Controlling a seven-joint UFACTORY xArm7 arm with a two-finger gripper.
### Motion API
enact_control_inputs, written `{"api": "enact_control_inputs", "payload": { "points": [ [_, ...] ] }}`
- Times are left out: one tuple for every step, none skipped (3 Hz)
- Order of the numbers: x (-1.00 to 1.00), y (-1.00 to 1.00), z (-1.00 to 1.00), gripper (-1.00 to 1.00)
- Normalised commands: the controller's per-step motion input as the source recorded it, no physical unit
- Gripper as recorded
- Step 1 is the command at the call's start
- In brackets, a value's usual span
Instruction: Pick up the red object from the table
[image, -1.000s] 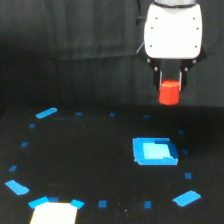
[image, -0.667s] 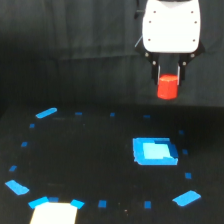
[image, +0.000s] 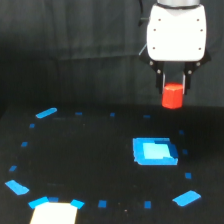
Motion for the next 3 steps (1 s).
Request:
{"api": "enact_control_inputs", "payload": {
  "points": [
    [0.32,0.17,-0.45,-0.84],
    [0.44,-0.18,1.0,-1.0],
    [0.45,-0.15,1.0,-1.0]
  ]
}}
